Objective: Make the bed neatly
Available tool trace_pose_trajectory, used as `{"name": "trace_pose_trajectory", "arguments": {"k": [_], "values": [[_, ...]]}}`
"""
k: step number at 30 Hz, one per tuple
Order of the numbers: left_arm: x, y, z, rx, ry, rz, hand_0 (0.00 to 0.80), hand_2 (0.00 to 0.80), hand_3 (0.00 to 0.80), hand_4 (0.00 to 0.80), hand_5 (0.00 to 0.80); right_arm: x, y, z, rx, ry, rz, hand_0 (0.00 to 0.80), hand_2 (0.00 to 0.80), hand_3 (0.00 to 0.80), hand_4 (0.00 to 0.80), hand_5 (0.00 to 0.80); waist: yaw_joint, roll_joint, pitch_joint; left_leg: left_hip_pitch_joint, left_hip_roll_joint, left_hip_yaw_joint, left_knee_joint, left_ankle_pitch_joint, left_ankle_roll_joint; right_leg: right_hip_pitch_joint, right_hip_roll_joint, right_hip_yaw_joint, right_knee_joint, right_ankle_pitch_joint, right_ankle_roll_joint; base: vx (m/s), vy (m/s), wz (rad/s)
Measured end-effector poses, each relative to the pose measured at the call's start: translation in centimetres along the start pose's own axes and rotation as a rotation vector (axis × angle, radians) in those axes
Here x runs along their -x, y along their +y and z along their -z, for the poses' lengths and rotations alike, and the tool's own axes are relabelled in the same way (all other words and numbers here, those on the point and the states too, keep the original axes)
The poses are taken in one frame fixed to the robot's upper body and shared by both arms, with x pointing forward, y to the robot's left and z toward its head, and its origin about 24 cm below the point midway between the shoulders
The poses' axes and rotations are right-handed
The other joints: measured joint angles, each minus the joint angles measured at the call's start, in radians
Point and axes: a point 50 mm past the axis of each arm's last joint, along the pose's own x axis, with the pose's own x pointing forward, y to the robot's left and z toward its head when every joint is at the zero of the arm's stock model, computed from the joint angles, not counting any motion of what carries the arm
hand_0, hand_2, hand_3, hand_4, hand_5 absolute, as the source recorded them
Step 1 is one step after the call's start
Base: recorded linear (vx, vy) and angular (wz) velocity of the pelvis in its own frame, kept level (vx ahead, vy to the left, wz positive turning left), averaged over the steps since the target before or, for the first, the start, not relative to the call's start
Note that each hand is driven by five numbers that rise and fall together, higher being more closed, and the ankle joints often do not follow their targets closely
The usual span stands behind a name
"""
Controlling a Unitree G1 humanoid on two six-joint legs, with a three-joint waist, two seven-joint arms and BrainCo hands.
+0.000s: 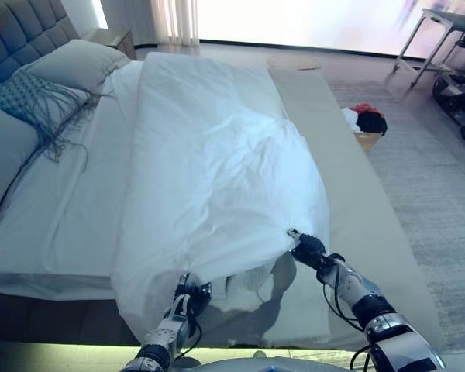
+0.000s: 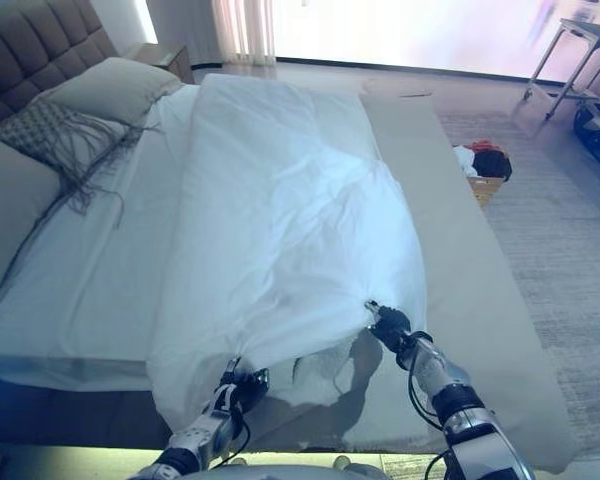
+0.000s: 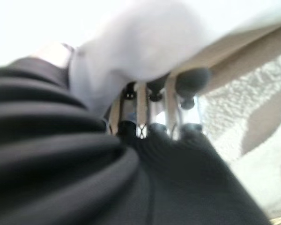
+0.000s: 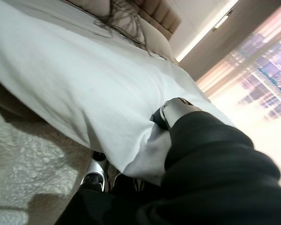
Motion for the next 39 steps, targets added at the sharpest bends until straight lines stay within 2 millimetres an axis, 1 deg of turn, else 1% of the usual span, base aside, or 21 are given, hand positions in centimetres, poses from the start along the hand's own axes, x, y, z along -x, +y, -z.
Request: {"name": "trace_pose_trajectory", "arguments": {"k": [1, 3, 6, 8, 10, 12, 15, 18, 19, 21, 24, 25, 28, 30, 31, 32, 35, 36, 39], "values": [[0.1, 0.2, -0.3, 0.015, -0.017, -0.006, 0.8, 0.8, 0.8, 0.8, 0.8, 0.1, -0.2, 0.3, 0.006, 0.019, 0.004, 0.0, 0.0, 0.0, 0.0, 0.0, 0.0, 0.005, -0.003, 0.0, 0.0, 0.0, 0.0, 0.0, 0.0, 0.001, 0.0, -0.001, 0.0, -0.001, 0.0, -0.025, 0.068, 0.04], [0.3, 0.5, -0.9, 0.031, -0.052, -0.015, 0.8, 0.8, 0.8, 0.8, 0.8, 0.5, -1.1, 1.4, 0.013, 0.083, 0.016, 0.0, 0.0, 0.0, 0.0, 0.0, 0.001, 0.014, -0.009, 0.0, 0.0, -0.005, 0.0, 0.0, 0.0, 0.004, 0.0, -0.005, 0.0, -0.005, 0.0, -0.028, 0.067, 0.06], [0.7, 0.9, -2.3, 0.058, -0.122, -0.029, 0.8, 0.8, 0.8, 0.8, 0.8, 1.9, -3.5, 4.5, 0.005, 0.228, 0.062, 0.0, 0.0, 0.0, 0.0, 0.0, 0.001, 0.027, -0.017, -0.002, 0.0, -0.012, 0.0, 0.0, 0.0, 0.006, 0.0, -0.013, -0.002, -0.009, 0.0, -0.028, 0.069, 0.07], [1.2, 1.4, -3.4, 0.061, -0.175, -0.048, 0.8, 0.8, 0.8, 0.8, 0.8, 3.3, -5.4, 6.5, -0.019, 0.316, 0.138, 0.0, 0.0, 0.0, 0.0, 0.0, 0.0, 0.033, -0.02, -0.005, -0.001, -0.023, 0.0, 0.0, 0.0, 0.008, -0.001, -0.021, -0.002, -0.01, 0.001, -0.033, 0.072, 0.11], [1.8, 1.9, -5.0, 0.044, -0.228, -0.067, 0.8, 0.8, 0.8, 0.8, 0.8, 5.3, -7.6, 8.3, -0.052, 0.397, 0.228, 0.0, 0.0, 0.0, 0.0, 0.0, 0.001, 0.037, -0.023, -0.011, 0.0, -0.029, 0.001, 0.0, 0.0, 0.008, -0.001, -0.029, -0.002, -0.012, 0.001, -0.04, 0.079, 0.11], [2.8, 2.7, -6.4, 0.016, -0.272, -0.097, 0.8, 0.8, 0.8, 0.8, 0.8, 7.0, -9.1, 9.4, -0.075, 0.444, 0.287, 0.0, 0.0, 0.0, 0.0, 0.0, 0.001, 0.046, -0.026, -0.014, -0.001, -0.031, 0.001, 0.0, 0.0, 0.007, -0.002, -0.03, -0.003, -0.012, 0.001, -0.043, 0.088, 0.02], [3.8, 3.3, -8.1, 0.004, -0.325, -0.106, 0.8, 0.8, 0.8, 0.8, 0.8, 8.7, -10.3, 10.5, -0.138, 0.462, 0.336, 0.0, 0.0, 0.0, 0.0, 0.0, 0.001, 0.061, -0.032, -0.016, -0.004, -0.036, 0.001, 0.0, 0.0, 0.008, -0.004, -0.032, -0.003, -0.012, 0.001, -0.047, 0.085, 0.03], [4.5, 3.6, -9.0, -0.004, -0.357, -0.114, 0.8, 0.8, 0.8, 0.8, 0.8, 9.5, -10.7, 11.1, -0.182, 0.47, 0.356, 0.0, 0.0, 0.0, 0.0, 0.0, 0.003, 0.077, -0.038, -0.016, -0.008, -0.044, 0.001, 0.0, 0.0, 0.008, -0.008, -0.038, -0.003, -0.014, 0.003, -0.056, 0.084, 0.06], [4.6, 3.7, -9.3, -0.012, -0.361, -0.12, 0.8, 0.8, 0.8, 0.8, 0.8, 9.7, -10.8, 11.3, -0.189, 0.474, 0.365, 0.0, 0.0, 0.0, 0.0, 0.0, 0.003, 0.082, -0.04, -0.017, -0.01, -0.052, 0.001, 0.0, 0.0, 0.008, -0.009, -0.039, -0.003, -0.014, 0.004, -0.048, 0.077, 0.06], [4.9, 3.9, -9.6, 0.008, -0.383, -0.122, 0.8, 0.8, 0.8, 0.8, 0.8, 10.1, -11.1, 11.5, -0.21, 0.475, 0.384, 0.0, 0.0, 0.0, 0.0, 0.0, 0.007, 0.091, -0.045, -0.018, -0.012, -0.054, 0.0, 0.0, 0.0, 0.008, -0.011, -0.041, -0.003, -0.015, 0.006, -0.048, 0.078, 0.03], [5.2, 3.8, -10.2, 0.002, -0.404, -0.119, 0.8, 0.8, 0.8, 0.8, 0.8, 10.6, -11.4, 11.8, -0.221, 0.482, 0.402, 0.0, 0.0, 0.0, 0.0, 0.0, 0.028, 0.1, -0.044, -0.018, -0.014, -0.064, 0.0, 0.0, 0.0, 0.01, -0.013, -0.047, -0.003, -0.016, 0.007, -0.049, 0.069, 0.05], [5.4, 3.8, -10.6, -0.009, -0.408, -0.124, 0.8, 0.8, 0.8, 0.8, 0.8, 10.6, -11.4, 11.8, -0.221, 0.482, 0.404, 0.0, 0.0, 0.0, 0.0, 0.0, 0.028, 0.101, -0.044, -0.022, -0.016, -0.071, 0.0, 0.0, 0.0, 0.011, -0.015, -0.054, -0.003, -0.017, 0.008, -0.05, 0.058, 0.15], [6.1, 3.9, -11.7, -0.02, -0.43, -0.139, 0.8, 0.8, 0.8, 0.8, 0.8, 10.8, -11.7, 11.4, -0.227, 0.462, 0.416, 0.0, 0.0, 0.0, 0.0, 0.0, 0.036, 0.104, -0.045, -0.032, -0.02, -0.084, 0.0, 0.0, 0.0, 0.012, -0.018, -0.064, -0.003, -0.02, 0.012, -0.049, 0.054, 0.12], [6.8, 4.1, -12.6, -0.042, -0.444, -0.155, 0.8, 0.8, 0.8, 0.8, 0.8, 11.0, -12.0, 11.1, -0.223, 0.457, 0.428, 0.0, 0.0, 0.0, 0.0, 0.0, 0.053, 0.104, -0.045, -0.033, -0.024, -0.092, 0.0, 0.0, 0.0, 0.013, -0.021, -0.067, -0.003, -0.021, 0.014, -0.051, 0.04, 0.06], [7.0, 3.9, -13.1, -0.053, -0.454, -0.156, 0.8, 0.8, 0.8, 0.8, 0.8, 11.0, -12.1, 11.0, -0.221, 0.455, 0.435, 0.0, 0.0, 0.0, 0.0, 0.0, 0.058, 0.104, -0.045, -0.035, -0.024, -0.105, 0.0, 0.0, 0.0, 0.014, -0.022, -0.075, -0.003, -0.023, 0.016, -0.048, 0.031, 0.14], [7.3, 3.9, -13.6, -0.065, -0.462, -0.161, 0.8, 0.8, 0.8, 0.8, 0.8, 11.0, -12.1, 10.9, -0.22, 0.452, 0.44, 0.0, 0.0, 0.0, 0.0, 0.0, 0.059, 0.104, -0.045, -0.035, -0.027, -0.112, 0.0, 0.0, 0.0, 0.016, -0.024, -0.083, -0.003, -0.024, 0.018, -0.046, 0.028, 0.18], [8.2, 3.6, -15.1, -0.112, -0.476, -0.182, 0.8, 0.8, 0.8, 0.8, 0.8, 10.8, -12.1, 10.7, -0.22, 0.434, 0.448, 0.0, 0.0, 0.0, 0.0, 0.0, 0.084, 0.104, -0.045, -0.036, -0.036, -0.122, -0.001, 0.0, 0.0, 0.025, -0.031, -0.092, -0.003, -0.029, 0.024, -0.04, 0.027, 0.11], [8.5, 3.5, -15.5, -0.123, -0.479, -0.186, 0.8, 0.8, 0.8, 0.8, 0.8, 10.7, -12.1, 10.6, -0.222, 0.427, 0.445, 0.0, 0.0, 0.0, 0.0, 0.0, 0.083, 0.104, -0.045, -0.039, -0.038, -0.134, -0.001, 0.0, 0.0, 0.025, -0.033, -0.1, -0.003, -0.03, 0.026, -0.037, 0.029, 0.2], [9.5, 3.1, -17.0, -0.14, -0.493, -0.189, 0.8, 0.8, 0.8, 0.8, 0.8, 10.3, -11.9, 10.2, -0.224, 0.415, 0.435, 0.0, 0.0, 0.0, 0.0, 0.0, 0.092, 0.103, -0.046, -0.05, -0.046, -0.148, -0.002, 0.0, 0.001, 0.025, -0.036, -0.113, -0.003, -0.032, 0.028, -0.034, 0.033, 0.14]]}}
